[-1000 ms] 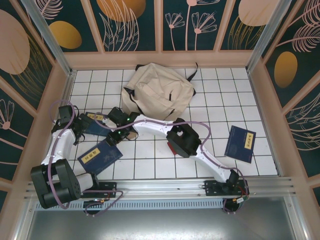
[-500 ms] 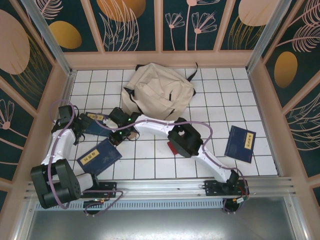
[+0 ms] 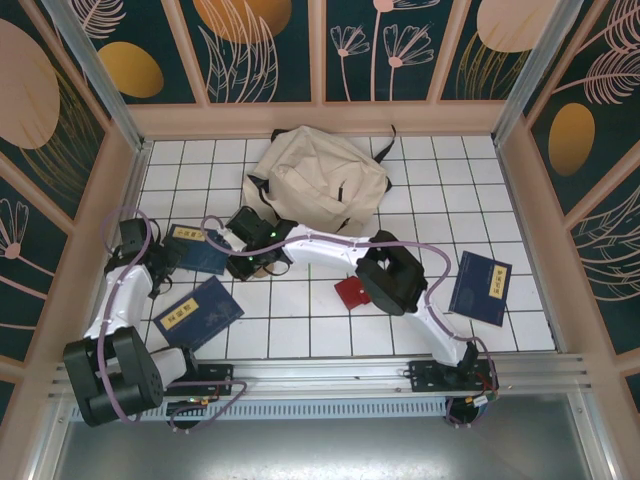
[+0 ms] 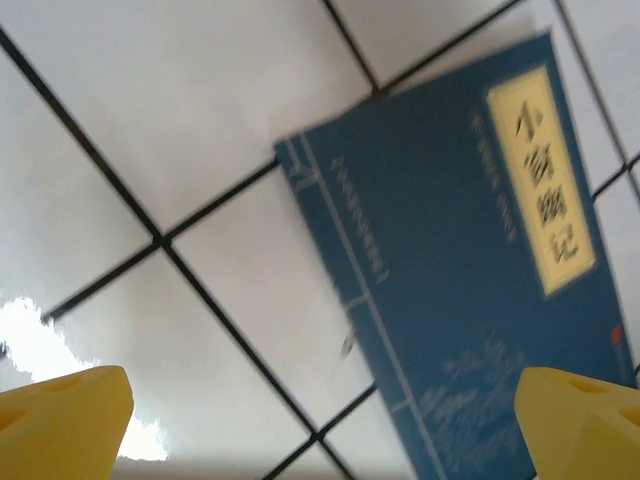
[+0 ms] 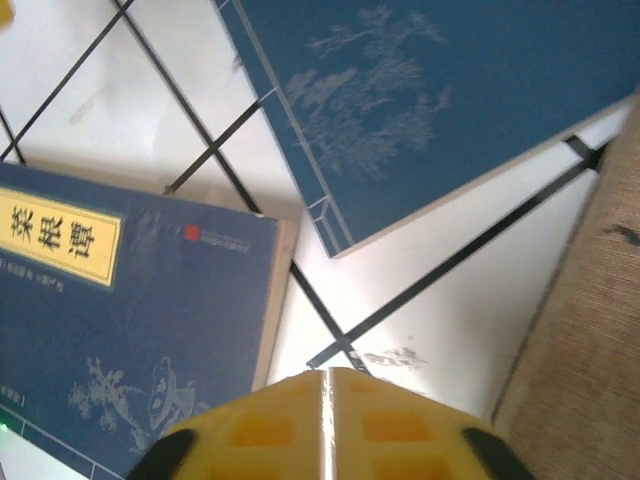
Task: Pack books, pencil case, and school supplies into a backpack
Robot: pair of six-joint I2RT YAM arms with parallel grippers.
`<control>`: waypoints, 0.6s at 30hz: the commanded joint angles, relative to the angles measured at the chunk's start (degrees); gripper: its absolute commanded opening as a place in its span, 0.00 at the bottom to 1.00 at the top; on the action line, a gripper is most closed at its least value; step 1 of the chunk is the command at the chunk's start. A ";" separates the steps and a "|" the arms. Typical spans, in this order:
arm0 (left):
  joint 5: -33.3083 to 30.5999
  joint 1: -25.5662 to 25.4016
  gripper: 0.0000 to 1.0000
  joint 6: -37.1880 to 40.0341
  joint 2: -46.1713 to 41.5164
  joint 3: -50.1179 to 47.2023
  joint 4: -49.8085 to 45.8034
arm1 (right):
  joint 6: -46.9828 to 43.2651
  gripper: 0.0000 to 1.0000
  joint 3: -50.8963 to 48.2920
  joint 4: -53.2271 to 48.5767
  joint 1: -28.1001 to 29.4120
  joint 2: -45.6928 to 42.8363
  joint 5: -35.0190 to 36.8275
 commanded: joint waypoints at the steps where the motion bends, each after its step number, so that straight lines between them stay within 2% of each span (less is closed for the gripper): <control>1: 6.25 -0.45 0.98 2.85 -2.36 -0.85 -5.75 | 1.51 0.28 -2.28 1.77 -1.35 -3.37 1.20; 4: 7.93 -3.59 0.98 1.14 -3.18 -2.80 -6.50 | 2.68 0.40 -5.12 4.40 -2.67 -5.44 0.06; 7: 8.36 -7.44 0.98 -1.79 -2.05 -4.69 -5.56 | 3.53 0.45 -7.57 6.28 -3.75 -7.88 0.25; 14: 11.42 -12.13 0.97 -7.17 -0.49 -7.52 -0.91 | 6.06 0.48 -14.47 10.65 -7.49 -13.88 1.36; 18: 10.33 -14.83 0.98 -8.45 2.81 -8.62 1.86 | 6.69 0.48 -16.75 11.40 -9.40 -15.47 2.50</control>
